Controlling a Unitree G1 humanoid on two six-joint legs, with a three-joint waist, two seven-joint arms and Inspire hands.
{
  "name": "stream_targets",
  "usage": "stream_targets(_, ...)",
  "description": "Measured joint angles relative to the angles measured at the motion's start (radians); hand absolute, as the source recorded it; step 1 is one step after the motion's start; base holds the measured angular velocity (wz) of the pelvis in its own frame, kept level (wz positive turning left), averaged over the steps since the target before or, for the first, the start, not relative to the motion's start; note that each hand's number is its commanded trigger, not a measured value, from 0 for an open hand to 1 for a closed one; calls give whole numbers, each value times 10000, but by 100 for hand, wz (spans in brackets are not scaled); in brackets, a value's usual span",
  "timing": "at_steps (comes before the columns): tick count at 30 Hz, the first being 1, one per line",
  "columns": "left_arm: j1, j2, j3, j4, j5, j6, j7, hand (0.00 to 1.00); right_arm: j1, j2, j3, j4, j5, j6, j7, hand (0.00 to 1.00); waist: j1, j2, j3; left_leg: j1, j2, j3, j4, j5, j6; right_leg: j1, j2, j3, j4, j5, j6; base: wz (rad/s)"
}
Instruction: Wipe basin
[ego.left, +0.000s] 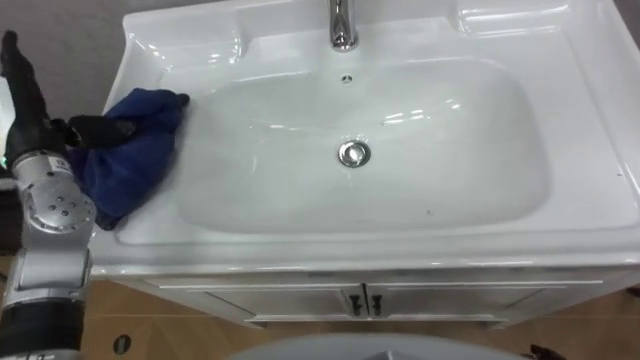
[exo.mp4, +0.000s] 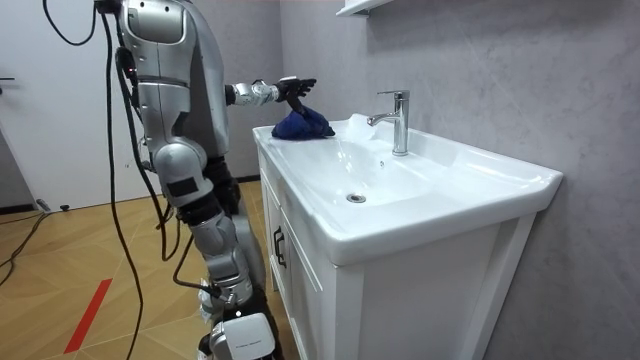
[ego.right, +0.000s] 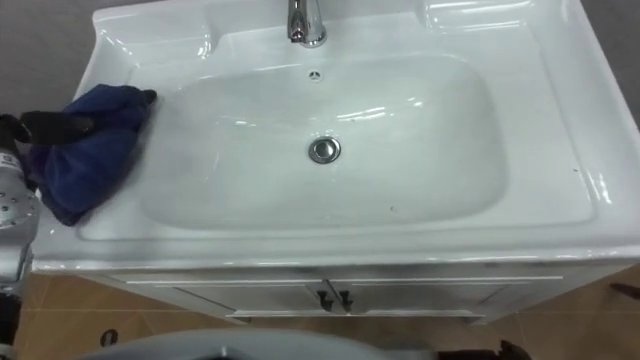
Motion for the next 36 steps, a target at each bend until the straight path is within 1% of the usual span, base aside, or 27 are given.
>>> stream_targets(2,-12,14,95,-40,83,12,-221,0,8,-29,0,-4,-7,-3,0,0,20,49,-4,-3,1,6,11,0,0,-5,0,8,6,0,0,0)
stream_targets(5,-103,35,103,-40,83,177,-568,0,39,-45,-4,3,0,-2,4,0,26,140,-13,-22,1,7,12,0,0,-33,0,14,20,0,0,0)
stream_targets(10,-229,38,138,-40,80,215,-930,0,25,-55,-8,3,14,-10,12,0,55,166,-31,-67,1,11,7,1,0,-80,0,12,29,0,-1,0)
stream_targets(14,-229,38,457,-37,72,216,-1068,0,46,-110,-6,-3,0,-14,-2,0,73,148,-19,-65,0,23,1,0,0,-79,1,7,33,0,-1,0)
stream_targets(17,-227,42,522,-24,63,232,-1080,0,45,-195,-7,-28,-52,-14,-32,0,87,142,-16,-60,1,22,-7,0,0,-59,1,-22,32,1,-1,2)
stream_targets(21,-227,75,526,-23,-166,260,-1088,0,90,-210,-15,-255,-91,-19,-247,0,80,156,-22,-66,1,10,-7,0,0,5,0,-57,18,2,-2,3)
stream_targets(23,-228,80,559,-23,-415,262,-1087,0,165,-203,-43,-362,-125,-69,-332,0,74,176,-34,-65,1,-15,-8,0,0,39,0,-82,14,3,-3,4)
stream_targets(28,-228,81,568,-21,-961,283,-1085,0,314,-197,-78,-367,-128,-56,-463,0,103,206,-52,-37,1,-50,-6,0,0,18,-2,-121,11,3,-4,3)
stream_targets(30,-217,81,572,-15,-1169,289,-1085,0,318,-198,-78,-377,-127,-36,-523,0,122,187,-39,-22,-1,-44,-10,0,0,22,-2,-107,13,2,-3,-2)
stream_targets(31,-181,80,574,-12,-1354,294,-1085,0,314,-201,-75,-398,-132,-27,-522,0,141,217,-56,-1,-2,-41,-14,0,0,27,-2,-81,11,0,-2,-7)
stream_targets(32,-156,79,574,49,-1504,294,-1085,0,302,-202,-75,-398,-136,-17,-521,0,197,212,-52,20,-2,-18,-14,1,0,24,-2,-42,10,-3,-3,-7)
stream_targets(36,-157,79,576,558,-1543,355,-1085,0,311,-202,-49,-397,-128,12,-513,0,373,230,-65,40,-3,1,-18,0,0,29,-2,-19,15,-4,-3,-2)
